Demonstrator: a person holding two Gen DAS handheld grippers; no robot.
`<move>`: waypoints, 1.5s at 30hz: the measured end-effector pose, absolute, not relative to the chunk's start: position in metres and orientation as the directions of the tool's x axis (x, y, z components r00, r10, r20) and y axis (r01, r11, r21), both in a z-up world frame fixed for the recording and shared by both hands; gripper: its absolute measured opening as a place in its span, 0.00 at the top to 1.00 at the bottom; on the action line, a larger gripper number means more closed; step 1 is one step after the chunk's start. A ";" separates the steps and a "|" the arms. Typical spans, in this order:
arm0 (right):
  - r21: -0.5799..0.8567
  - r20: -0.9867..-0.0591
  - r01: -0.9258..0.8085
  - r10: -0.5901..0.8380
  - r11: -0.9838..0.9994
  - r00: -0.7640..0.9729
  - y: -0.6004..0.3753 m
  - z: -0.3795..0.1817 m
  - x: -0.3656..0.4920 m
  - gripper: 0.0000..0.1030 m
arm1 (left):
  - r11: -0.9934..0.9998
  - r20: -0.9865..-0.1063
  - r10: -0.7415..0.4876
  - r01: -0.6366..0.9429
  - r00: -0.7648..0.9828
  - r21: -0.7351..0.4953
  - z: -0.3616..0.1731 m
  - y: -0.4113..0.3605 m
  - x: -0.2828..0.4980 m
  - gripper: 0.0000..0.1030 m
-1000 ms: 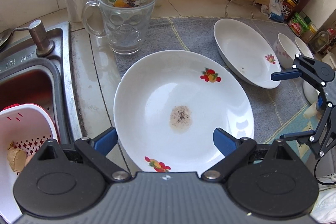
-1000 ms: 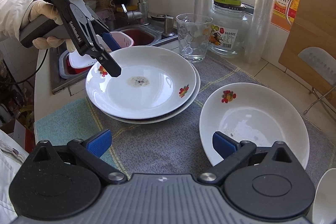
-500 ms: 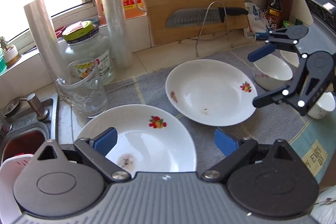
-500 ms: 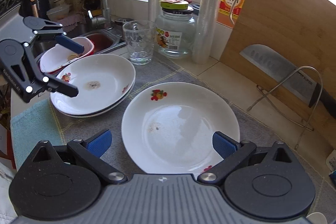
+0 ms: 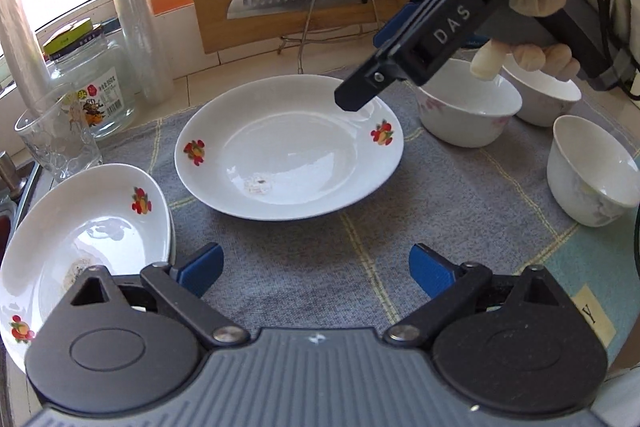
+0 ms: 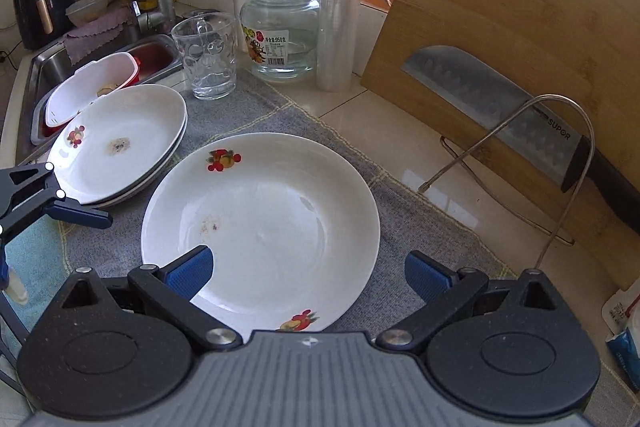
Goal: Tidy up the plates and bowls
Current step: 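Move the right tool to a third fruit-print plate and grasp its rim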
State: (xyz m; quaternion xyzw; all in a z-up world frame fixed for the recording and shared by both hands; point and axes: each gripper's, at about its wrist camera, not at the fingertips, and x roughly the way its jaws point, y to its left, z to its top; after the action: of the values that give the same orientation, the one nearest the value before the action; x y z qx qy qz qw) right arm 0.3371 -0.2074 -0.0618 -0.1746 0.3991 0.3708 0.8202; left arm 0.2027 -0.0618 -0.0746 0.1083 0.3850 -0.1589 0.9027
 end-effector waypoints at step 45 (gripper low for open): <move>0.314 -0.848 -0.846 0.529 0.431 -0.045 -0.147 -0.104 0.454 0.05 | 0.990 -0.681 -0.066 0.133 0.730 0.046 -0.099 -0.081 0.234 0.01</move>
State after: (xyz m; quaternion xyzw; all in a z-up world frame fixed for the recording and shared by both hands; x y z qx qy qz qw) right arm 0.4536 -0.1467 -0.1040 -0.1549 0.5121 0.5104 0.6733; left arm 0.2338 -0.0806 -0.0989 0.0458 0.3638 -0.0535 0.9288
